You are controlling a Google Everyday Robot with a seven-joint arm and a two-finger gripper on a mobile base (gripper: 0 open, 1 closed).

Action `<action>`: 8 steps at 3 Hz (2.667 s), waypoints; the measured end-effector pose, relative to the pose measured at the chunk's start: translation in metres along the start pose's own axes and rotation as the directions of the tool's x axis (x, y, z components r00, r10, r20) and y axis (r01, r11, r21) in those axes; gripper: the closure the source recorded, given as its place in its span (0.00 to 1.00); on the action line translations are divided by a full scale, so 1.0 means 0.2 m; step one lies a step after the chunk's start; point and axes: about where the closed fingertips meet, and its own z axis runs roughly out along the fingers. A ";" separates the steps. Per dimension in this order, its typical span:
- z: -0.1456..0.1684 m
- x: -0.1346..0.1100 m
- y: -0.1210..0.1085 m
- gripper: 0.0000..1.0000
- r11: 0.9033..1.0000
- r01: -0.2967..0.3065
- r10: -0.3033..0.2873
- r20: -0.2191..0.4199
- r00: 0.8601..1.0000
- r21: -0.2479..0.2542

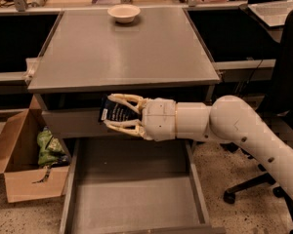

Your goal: Pick rxbar blueberry from middle drawer and place on counter

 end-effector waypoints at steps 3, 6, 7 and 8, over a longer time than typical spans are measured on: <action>0.06 -0.03 -0.66 1.00 0.994 -0.090 0.100 -0.142 0.985 0.069; 0.08 0.29 -1.28 1.00 0.945 -0.227 0.267 -0.157 0.951 0.236; 0.09 0.38 -1.40 1.00 0.926 -0.245 0.306 -0.189 0.933 0.288; 0.09 0.48 -1.50 0.82 0.910 -0.260 0.341 -0.227 0.912 0.321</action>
Offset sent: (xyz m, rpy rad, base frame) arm 0.1054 -0.0051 0.0847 -0.0837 0.0953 -0.1377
